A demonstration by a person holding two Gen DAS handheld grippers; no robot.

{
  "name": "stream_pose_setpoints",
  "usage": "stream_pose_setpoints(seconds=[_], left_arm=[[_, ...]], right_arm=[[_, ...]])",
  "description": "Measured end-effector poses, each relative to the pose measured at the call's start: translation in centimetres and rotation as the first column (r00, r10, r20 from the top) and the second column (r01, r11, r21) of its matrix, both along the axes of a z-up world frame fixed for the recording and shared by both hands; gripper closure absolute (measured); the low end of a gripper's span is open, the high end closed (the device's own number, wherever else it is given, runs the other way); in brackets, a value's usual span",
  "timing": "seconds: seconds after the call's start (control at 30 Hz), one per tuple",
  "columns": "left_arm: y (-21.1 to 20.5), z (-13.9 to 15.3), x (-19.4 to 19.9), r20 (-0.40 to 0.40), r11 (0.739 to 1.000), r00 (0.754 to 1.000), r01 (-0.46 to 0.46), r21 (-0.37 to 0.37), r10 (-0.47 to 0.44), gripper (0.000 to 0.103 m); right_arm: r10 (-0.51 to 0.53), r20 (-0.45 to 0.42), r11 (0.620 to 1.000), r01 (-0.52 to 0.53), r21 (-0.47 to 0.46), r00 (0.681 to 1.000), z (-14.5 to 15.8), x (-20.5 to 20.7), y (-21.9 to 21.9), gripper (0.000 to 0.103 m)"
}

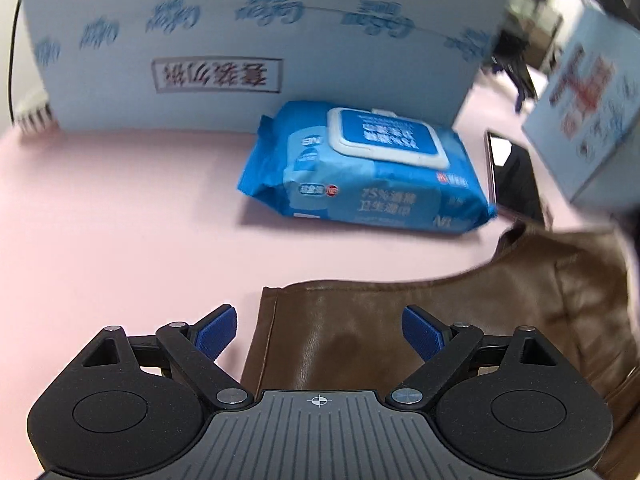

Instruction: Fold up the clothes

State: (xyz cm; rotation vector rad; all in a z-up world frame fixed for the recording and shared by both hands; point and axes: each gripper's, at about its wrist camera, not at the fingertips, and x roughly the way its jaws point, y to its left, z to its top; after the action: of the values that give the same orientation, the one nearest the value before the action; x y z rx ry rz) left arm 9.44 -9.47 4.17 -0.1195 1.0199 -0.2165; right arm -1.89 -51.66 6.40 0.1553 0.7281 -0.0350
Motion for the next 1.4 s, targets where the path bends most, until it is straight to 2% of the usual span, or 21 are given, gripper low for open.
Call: stream_pose_setpoints(seconds=[0.13,0.23,0.3,0.37,0.5,0.53,0.6,0.63,0.67,0.7,0.77,0.8,0.83,0.97,1.23,1.33,1.37,1.4], left_arm=[[2.7,-0.4,1.3,-0.033,0.986,0.997,-0.079,-0.150,0.075,0.011],[3.7,-1.2,2.2,-0.065,0.976,0.993,-0.111,-0.185,0.101,0.011],[3.6,-2.1,2.8,-0.095,0.978,0.992,-0.104,-0.179,0.088,0.011],[3.2,-2.5,3.1,-0.090,0.983,0.993,-0.087,-0.160,0.073,0.011],[1.3,-2.5,3.5,-0.071,0.998,0.997,0.002,-0.070,-0.006,0.012],[0.8,-2.5,3.3,-0.065,0.998,0.997,0.033,-0.051,-0.036,0.015],[0.1,-2.4,2.8,-0.049,0.995,0.994,0.097,-0.034,-0.098,0.031],[-0.2,-2.3,2.6,-0.040,0.992,0.991,0.127,-0.023,-0.128,0.047],[-0.5,-2.3,2.4,-0.028,0.990,0.989,0.143,0.001,-0.143,0.060],[-0.5,-2.3,2.3,-0.016,0.989,0.989,0.149,0.017,-0.148,0.067],[-0.1,-2.3,2.3,-0.012,0.988,0.988,0.151,-0.008,-0.151,0.082],[0.0,-2.3,2.3,-0.014,0.988,0.988,0.153,-0.030,-0.154,0.085],[0.1,-2.3,2.3,-0.016,0.986,0.987,0.157,-0.049,-0.158,0.089],[0.5,-2.7,2.2,-0.003,0.985,0.989,0.148,-0.086,-0.149,0.091],[3.0,-0.7,-0.5,0.111,0.964,0.982,0.172,-0.202,-0.152,0.092],[3.4,-0.2,-1.6,0.129,0.957,0.978,0.190,-0.218,-0.165,0.092],[3.5,-0.3,-1.9,0.125,0.958,0.978,0.192,-0.213,-0.168,0.092],[3.6,-0.4,-2.0,0.115,0.961,0.980,0.186,-0.204,-0.165,0.092]], right_arm=[[-0.070,-0.022,0.994,0.072,0.081,0.997,-1.2,0.7,-2.0,0.006],[-0.102,-0.030,0.987,0.105,0.125,0.994,-2.2,1.1,-2.8,0.006],[-0.112,-0.038,0.984,0.117,0.136,0.993,-2.9,1.7,-3.0,0.006],[-0.130,-0.045,0.980,0.136,0.143,0.990,-3.4,2.4,-3.2,0.006],[-0.145,-0.053,0.976,0.151,0.159,0.988,-3.9,3.7,-3.6,0.006],[-0.142,-0.060,0.975,0.150,0.166,0.988,-4.0,4.0,-3.7,0.006],[-0.123,-0.081,0.972,0.137,0.190,0.989,-4.3,4.7,-4.0,0.014],[-0.114,-0.092,0.970,0.131,0.204,0.989,-4.5,5.0,-4.1,0.026],[-0.103,-0.104,0.966,0.125,0.226,0.989,-4.7,5.3,-4.3,0.043],[-0.091,-0.123,0.958,0.121,0.259,0.988,-5.0,5.6,-4.6,0.051],[-0.081,-0.150,0.945,0.124,0.303,0.985,-5.4,6.0,-5.0,0.067],[-0.071,-0.156,0.938,0.119,0.326,0.985,-5.6,6.2,-5.2,0.074],[-0.064,-0.155,0.931,0.115,0.346,0.986,-5.7,6.2,-5.3,0.087],[-0.074,-0.112,0.893,0.116,0.434,0.991,-5.2,5.7,-5.9,0.097],[-0.103,0.021,0.773,0.066,0.631,0.994,-3.0,1.2,-8.1,0.101],[-0.099,0.057,0.750,0.037,0.661,0.993,-2.1,-0.5,-8.4,0.102],[-0.103,0.053,0.757,0.044,0.652,0.993,-1.9,-0.9,-8.4,0.102],[-0.114,0.036,0.781,0.067,0.621,0.993,-1.6,-1.2,-8.3,0.102]])
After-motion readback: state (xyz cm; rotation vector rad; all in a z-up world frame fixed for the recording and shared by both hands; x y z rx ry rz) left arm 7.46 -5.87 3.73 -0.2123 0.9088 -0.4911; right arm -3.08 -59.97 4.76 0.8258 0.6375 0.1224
